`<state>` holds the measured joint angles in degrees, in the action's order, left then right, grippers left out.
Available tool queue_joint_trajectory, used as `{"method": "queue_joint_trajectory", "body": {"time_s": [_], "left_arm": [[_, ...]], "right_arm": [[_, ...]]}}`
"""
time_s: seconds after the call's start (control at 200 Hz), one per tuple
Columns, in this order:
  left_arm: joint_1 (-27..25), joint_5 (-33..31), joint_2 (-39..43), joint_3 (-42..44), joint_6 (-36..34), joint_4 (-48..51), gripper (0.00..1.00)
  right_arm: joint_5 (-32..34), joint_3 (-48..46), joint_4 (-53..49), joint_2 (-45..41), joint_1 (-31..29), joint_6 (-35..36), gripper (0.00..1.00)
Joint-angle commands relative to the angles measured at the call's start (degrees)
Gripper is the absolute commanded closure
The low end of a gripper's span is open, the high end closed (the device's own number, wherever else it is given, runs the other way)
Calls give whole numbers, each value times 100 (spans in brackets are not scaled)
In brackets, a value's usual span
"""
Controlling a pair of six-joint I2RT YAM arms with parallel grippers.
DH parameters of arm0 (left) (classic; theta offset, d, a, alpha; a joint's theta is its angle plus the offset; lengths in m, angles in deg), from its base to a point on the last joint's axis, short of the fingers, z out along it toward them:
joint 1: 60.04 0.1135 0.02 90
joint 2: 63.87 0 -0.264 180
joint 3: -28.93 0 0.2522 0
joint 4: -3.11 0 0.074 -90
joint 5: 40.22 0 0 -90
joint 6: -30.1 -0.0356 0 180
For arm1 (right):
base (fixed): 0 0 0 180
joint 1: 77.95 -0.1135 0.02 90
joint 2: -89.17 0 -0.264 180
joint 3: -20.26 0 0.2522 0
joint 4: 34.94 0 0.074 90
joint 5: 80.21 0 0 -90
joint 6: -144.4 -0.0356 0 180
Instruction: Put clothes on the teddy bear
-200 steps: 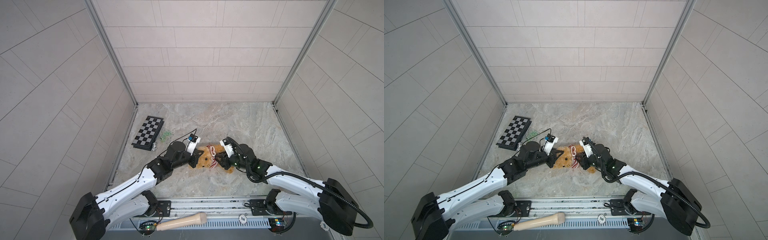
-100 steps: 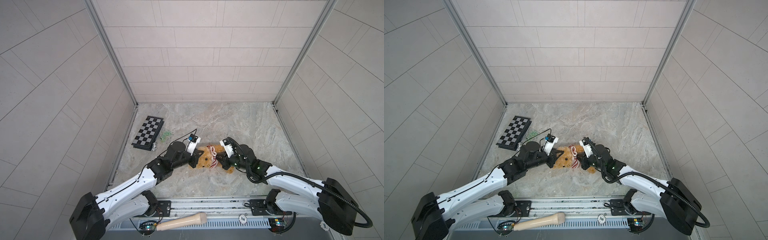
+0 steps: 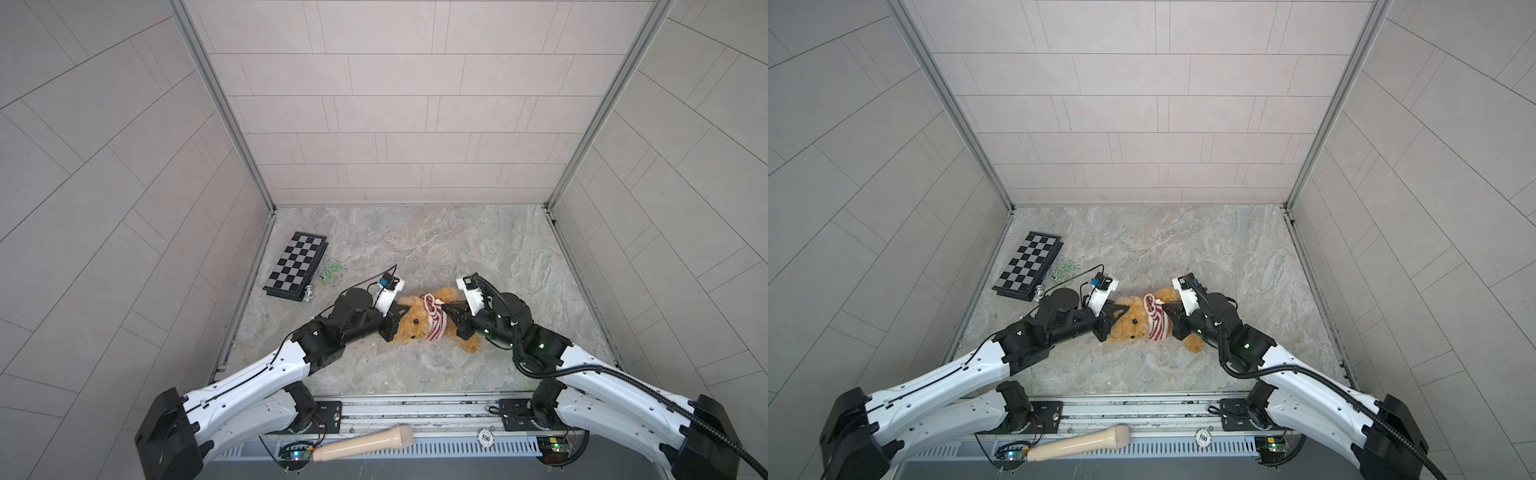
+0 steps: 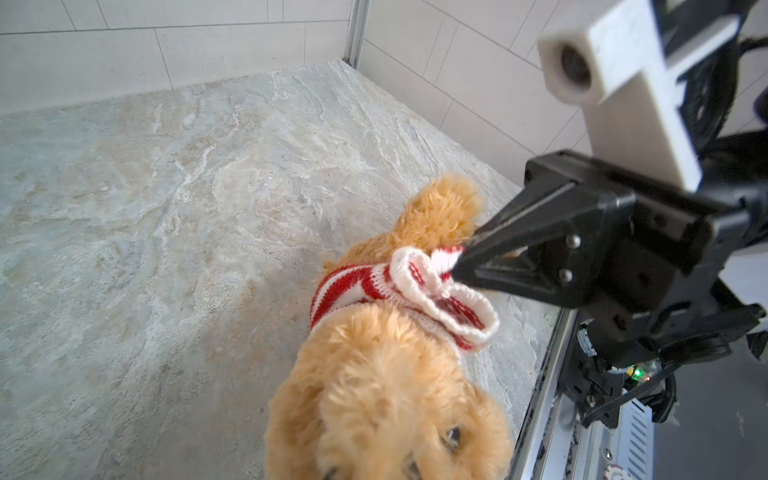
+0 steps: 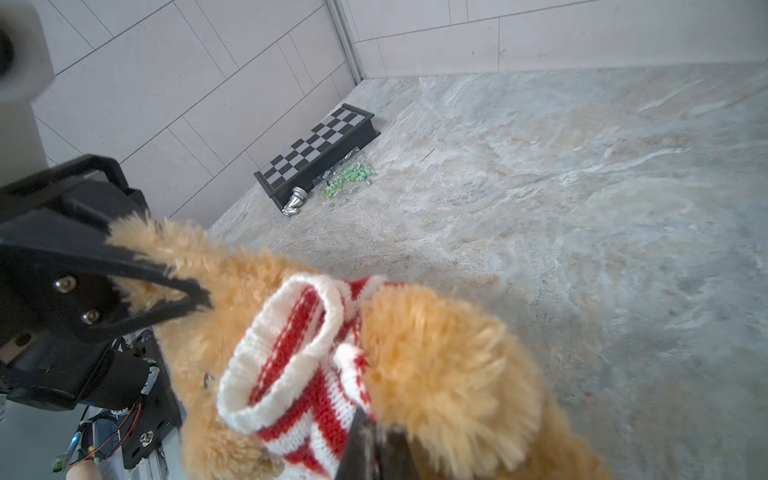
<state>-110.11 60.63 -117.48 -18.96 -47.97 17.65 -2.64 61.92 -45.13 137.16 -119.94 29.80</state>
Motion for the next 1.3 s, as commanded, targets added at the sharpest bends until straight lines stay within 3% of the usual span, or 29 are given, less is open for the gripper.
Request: {"method": "queue_joint_trajectory", "body": {"time_s": [0.0, 0.145, 0.33, 0.546, 0.741, 1.297], "left_arm": [[-226, -450, 69, -61, -220, 473, 100], [-450, -657, 117, -92, -335, 712, 100], [-626, -735, 136, -67, -424, 825, 100], [-655, -847, 119, 135, -136, 533, 100], [-640, -1357, 204, 255, 237, 536, 100], [-359, -1622, 772, 897, 685, -92, 100]], "right_arm": [[250, 269, -208, -90, 25, 120, 100], [451, 306, -385, -277, 25, 148, 100], [1222, 67, -656, -712, 178, -10, 100], [1087, -258, -770, -783, 633, -262, 100], [1124, -585, -996, -925, 695, -361, 100], [811, -822, -772, -720, 1053, -563, 100]]}}
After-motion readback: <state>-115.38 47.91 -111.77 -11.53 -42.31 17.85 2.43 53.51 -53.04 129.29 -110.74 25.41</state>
